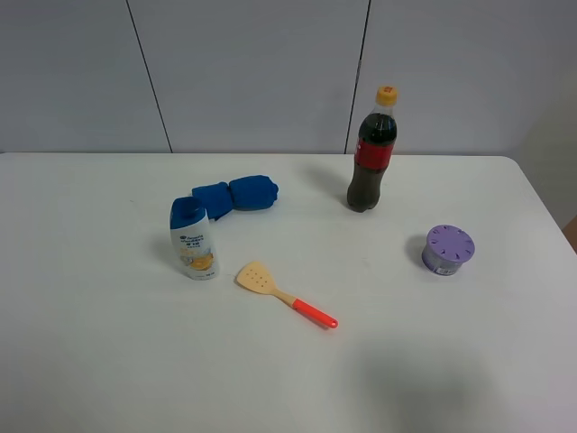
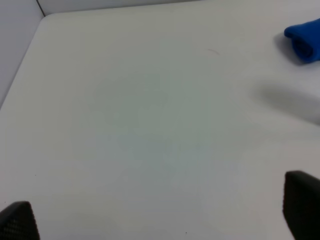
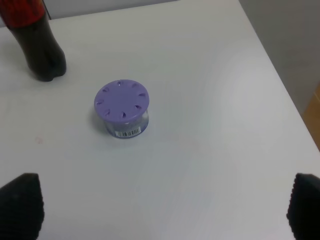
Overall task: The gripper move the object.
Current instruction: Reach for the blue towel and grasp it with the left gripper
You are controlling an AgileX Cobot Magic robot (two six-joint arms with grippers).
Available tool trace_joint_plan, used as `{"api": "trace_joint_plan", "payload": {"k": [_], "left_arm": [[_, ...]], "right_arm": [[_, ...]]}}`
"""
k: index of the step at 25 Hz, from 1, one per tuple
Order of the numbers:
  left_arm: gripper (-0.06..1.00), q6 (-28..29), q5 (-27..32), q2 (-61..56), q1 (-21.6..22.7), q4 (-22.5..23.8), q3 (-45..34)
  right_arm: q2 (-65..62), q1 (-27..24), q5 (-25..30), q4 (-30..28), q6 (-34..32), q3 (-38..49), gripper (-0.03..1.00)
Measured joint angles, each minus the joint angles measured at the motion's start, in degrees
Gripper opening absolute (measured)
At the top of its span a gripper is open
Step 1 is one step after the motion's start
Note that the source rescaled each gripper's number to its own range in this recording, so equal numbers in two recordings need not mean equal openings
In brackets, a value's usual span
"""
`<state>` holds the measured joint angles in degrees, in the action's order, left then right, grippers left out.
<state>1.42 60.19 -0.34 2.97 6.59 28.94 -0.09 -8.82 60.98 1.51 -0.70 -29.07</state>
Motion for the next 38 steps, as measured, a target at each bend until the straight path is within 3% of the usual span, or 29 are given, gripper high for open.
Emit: {"api": "trace_joint_plan", "payload": {"k": [19,32,38], "left_arm": [[1.00,-1.4,-0.4,0.2,0.0,0.0,1.0],[1.00,-12.3,-1.4,31.6,0.0,-0.6,31.6],[1.00,-25.0,-1.2,48.1,-2.7,-3.3,38.1]], "right_arm": [[0.0,0.0,0.0,0.0,0.0,0.0,1.00],[0.0,0.0,0.0,0.0,0.0,0.0,1.00],[0.0,0.0,0.0,0.0,0.0,0.0,1.00]]}}
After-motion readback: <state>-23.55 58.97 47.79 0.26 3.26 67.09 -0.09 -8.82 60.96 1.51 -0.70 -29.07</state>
